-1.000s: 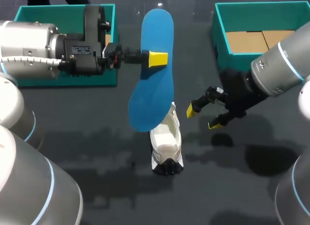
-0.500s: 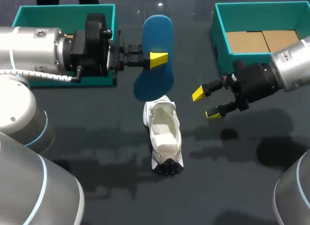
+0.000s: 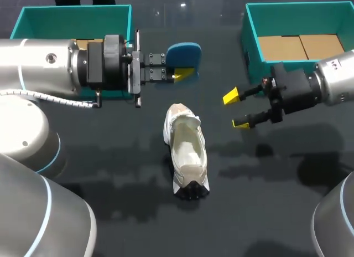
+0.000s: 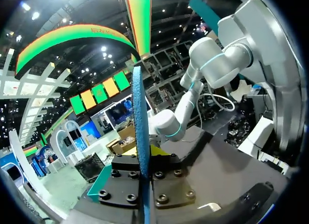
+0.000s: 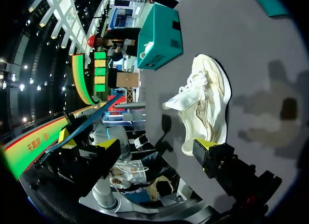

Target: Take the shoe out of the shoebox, open the shoe tongue, remove and reinsert the insole, then place the shoe into the shoebox

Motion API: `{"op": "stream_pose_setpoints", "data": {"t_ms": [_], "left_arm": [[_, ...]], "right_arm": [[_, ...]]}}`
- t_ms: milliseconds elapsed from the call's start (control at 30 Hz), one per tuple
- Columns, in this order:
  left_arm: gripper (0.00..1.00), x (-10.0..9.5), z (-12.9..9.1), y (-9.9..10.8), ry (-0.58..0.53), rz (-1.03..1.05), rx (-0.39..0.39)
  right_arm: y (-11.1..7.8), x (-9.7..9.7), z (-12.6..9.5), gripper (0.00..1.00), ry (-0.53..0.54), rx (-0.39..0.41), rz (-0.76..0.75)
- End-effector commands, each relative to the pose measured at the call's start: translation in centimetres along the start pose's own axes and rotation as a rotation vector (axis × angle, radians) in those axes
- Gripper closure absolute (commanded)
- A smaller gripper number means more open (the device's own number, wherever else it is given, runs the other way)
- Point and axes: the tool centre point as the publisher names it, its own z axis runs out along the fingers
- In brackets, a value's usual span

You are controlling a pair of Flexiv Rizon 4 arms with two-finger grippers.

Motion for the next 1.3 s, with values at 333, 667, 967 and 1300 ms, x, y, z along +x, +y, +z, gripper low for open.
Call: {"op": "stream_pose_setpoints", "data": {"t_ms": [333, 667, 967, 1300], "left_arm": [[1.0, 0.4, -0.4, 4.2, -0.018, 0.736, -0.071], [1.0, 0.4, 0.0, 4.7, -0.01, 0.777, -0.081], [1.0, 0.4, -0.2, 9.1, -0.048, 0.892, -0.023], [1.0, 0.3, -0.5, 9.7, -0.01, 1.024, 0.06]], "right_arm": [[0.9, 2.5, 0.0, 0.0, 0.088, 0.011, 0.019], [0.9, 2.5, 0.0, 0.0, 0.088, 0.011, 0.019], [3.3, 4.4, 1.3, 0.0, 0.137, -0.046, 0.053], [4.2, 4.8, 2.1, 0.0, 0.155, -0.072, 0.043]]}}
